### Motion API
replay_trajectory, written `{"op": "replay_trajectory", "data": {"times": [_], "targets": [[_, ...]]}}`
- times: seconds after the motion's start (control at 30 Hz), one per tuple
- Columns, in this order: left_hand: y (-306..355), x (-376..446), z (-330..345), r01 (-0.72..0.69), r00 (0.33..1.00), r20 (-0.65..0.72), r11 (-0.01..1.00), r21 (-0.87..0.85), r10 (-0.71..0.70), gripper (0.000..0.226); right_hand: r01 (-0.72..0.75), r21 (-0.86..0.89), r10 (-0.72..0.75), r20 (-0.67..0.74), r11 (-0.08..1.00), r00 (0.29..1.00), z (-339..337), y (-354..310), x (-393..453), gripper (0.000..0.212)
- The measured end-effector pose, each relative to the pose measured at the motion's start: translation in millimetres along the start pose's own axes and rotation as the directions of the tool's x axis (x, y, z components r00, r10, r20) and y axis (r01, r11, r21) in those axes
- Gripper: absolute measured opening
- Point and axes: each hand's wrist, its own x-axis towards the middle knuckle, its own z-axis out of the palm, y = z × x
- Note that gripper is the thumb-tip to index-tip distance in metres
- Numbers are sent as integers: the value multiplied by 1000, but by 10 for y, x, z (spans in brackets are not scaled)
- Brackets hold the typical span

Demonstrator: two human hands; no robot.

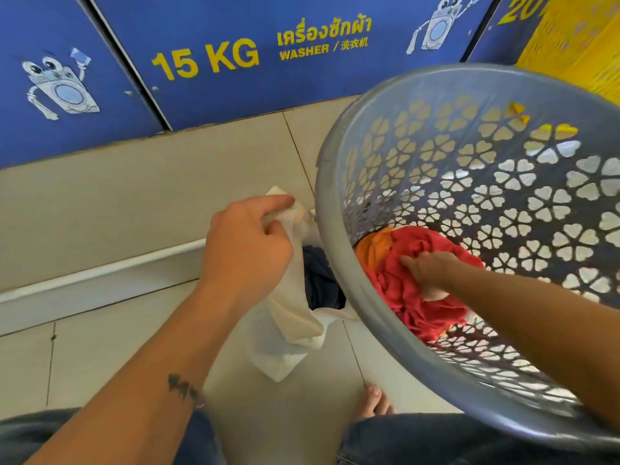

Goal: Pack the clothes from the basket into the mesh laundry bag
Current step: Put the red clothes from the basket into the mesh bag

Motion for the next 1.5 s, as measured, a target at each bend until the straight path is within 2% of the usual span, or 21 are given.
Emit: {"op": "replay_trajectory", "data": {"times": [0.07, 0.13, 0.3, 0.43, 0.6, 0.77, 0.83, 0.93, 1.0, 1.03, 1.1, 1.17, 1.2, 1.27, 1.33, 1.43, 1.5], "targets": [[-7, 0, 11, -10, 1000, -4, 1000, 0, 10, 43, 72, -8, -72, -21, 997, 997, -86, 9, -76, 58], [-8, -7, 13, -33, 999, 10, 999, 11, 33, 43, 114, -4, -114, -34, 993, 993, -163, 10, -152, 46], [37, -43, -113, 6, 999, -36, 1000, -18, -7, 42, 126, 101, -114, -119, 987, 986, -529, 106, -580, 47], [50, -174, -256, 79, 996, -20, 985, -153, -83, 48, 226, 301, -110, -357, 927, 928, -712, 249, -1123, 45], [192, -416, -570, 72, 995, -51, 966, -248, -87, 48, 429, 459, -6, -678, 778, 735, -701, 204, -1768, 26], [306, -622, -920, -52, 996, -78, 956, -290, 30, 44, 609, 540, 175, -814, 581, 554, -822, -54, -2205, 26], [316, -684, -1032, -100, 994, -65, 957, -272, 86, 46, 674, 525, 239, -846, 519, 476, -956, -174, -2338, 32], [323, -729, -1168, -144, 990, -35, 962, -233, 140, 46, 799, 419, 326, -898, 430, 296, -1257, -315, -2644, 42], [337, -744, -1233, -145, 989, -47, 959, -243, 138, 45, 864, 324, 335, -922, 386, 196, -1473, -399, -2864, 35], [350, -762, -1253, -142, 990, -60, 953, -267, 131, 44, 890, 289, 325, -930, 352, 173, -1549, -462, -2938, 30], [378, -811, -1263, -150, 988, -91, 932, -330, 126, 44, 922, 270, 283, -940, 278, 190, -1617, -673, -3020, 24], [412, -841, -1251, -179, 983, -110, 897, -404, 147, 44, 917, 314, 206, -941, 246, 267, -1542, -942, -2953, 33], [425, -840, -1241, -189, 982, -113, 879, -437, 154, 45, 900, 339, 151, -939, 275, 307, -1476, -1067, -2884, 37], [450, -820, -1241, -195, 981, -114, 852, -485, 159, 45, 840, 343, 46, -933, 421, 358, -1375, -1247, -2716, 38], [480, -793, -1265, -199, 980, -125, 838, -509, 157, 45, 757, 294, -2, -932, 584, 363, -1377, -1327, -2578, 37], [516, -775, -1316, -206, 978, -140, 833, -514, 156, 47, 667, 221, -83, -916, 711, 392, -1452, -1377, -2440, 45], [524, -784, -1326, -209, 978, -116, 833, -513, 173, 48, 586, 131, -171, -886, 800, 432, -1457, -1456, -2395, 41]]}}
